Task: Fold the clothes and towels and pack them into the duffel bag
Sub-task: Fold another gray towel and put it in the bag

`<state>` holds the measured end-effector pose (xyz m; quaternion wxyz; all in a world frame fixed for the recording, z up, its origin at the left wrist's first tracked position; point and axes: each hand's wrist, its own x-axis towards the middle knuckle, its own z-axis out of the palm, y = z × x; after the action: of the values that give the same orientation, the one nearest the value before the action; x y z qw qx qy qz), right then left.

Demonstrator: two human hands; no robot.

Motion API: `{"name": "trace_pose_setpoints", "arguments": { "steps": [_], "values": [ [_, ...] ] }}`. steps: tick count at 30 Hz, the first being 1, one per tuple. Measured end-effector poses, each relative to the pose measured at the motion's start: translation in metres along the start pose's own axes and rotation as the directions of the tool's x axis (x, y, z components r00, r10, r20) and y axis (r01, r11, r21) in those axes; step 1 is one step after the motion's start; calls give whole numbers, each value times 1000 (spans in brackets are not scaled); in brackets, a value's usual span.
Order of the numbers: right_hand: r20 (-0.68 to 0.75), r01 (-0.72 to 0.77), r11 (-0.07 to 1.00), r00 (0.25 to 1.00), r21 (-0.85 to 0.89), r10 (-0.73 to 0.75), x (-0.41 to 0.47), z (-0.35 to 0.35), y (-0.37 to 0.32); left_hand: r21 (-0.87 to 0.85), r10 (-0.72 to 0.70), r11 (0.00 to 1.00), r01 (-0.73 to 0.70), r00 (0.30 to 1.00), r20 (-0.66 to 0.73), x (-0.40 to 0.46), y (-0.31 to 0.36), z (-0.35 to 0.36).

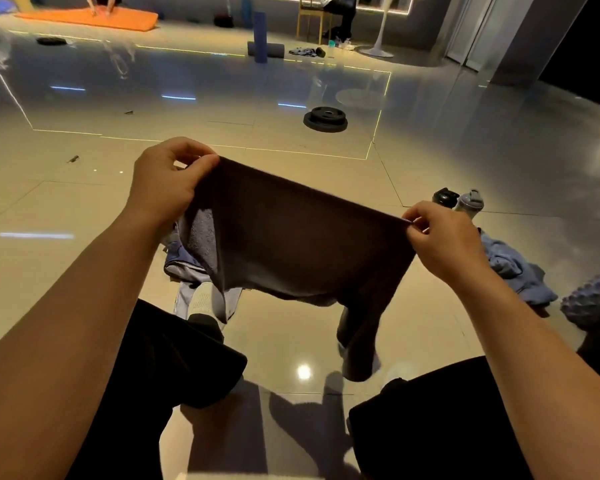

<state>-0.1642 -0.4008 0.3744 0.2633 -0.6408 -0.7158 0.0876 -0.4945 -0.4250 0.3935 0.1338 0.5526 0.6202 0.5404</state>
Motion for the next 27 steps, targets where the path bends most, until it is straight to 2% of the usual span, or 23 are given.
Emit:
{"name": "trace_pose_setpoints", "arguments": {
  "steps": [2, 4, 7, 9, 13, 17, 18, 20, 23, 25, 27],
  "values": [
    [-30, -23, 997, 999, -67, 21, 3, 0, 4, -20, -17, 1000, 17, 1000, 4, 0, -2, -5],
    [-46, -71, 996, 997, -54, 69, 6, 0, 7, -7, -33, 999, 33, 999, -23, 1, -4, -9],
    [7, -154, 972, 988, 178, 155, 10, -1, 11, 28, -56, 998, 57, 998, -38, 1, -9, -14],
    [72, -193, 912, 981, 362, 179, 8, -2, 8, 68, -70, 995, 72, 997, -33, 1, -12, -17],
    [144, -196, 831, 980, 520, 141, 1, -6, -3, 134, -78, 987, 87, 994, -70, 2, -17, -20],
    [103, -82, 828, 994, 554, 29, -4, -5, -16, 197, -65, 978, 75, 996, -57, -4, -9, -5],
    [82, -32, 832, 997, 554, -16, -5, -2, -21, 195, -74, 978, 73, 997, -5, -9, -5, 3],
    [54, 76, 855, 991, 513, -120, -7, 5, -33, 154, -77, 987, 46, 976, 203, -24, 8, 23],
    [49, 219, 886, 964, 409, -261, -10, 20, -51, 29, -22, 1000, 8, 862, 506, -46, 27, 53],
    [87, 255, 887, 947, 385, -310, -12, 26, -58, -51, 7, 998, 28, 811, 584, -53, 35, 67],
    [95, 256, 891, 945, 376, -312, -12, 28, -59, -121, -10, 988, 101, 805, 593, -52, 38, 73]
  ]
}}
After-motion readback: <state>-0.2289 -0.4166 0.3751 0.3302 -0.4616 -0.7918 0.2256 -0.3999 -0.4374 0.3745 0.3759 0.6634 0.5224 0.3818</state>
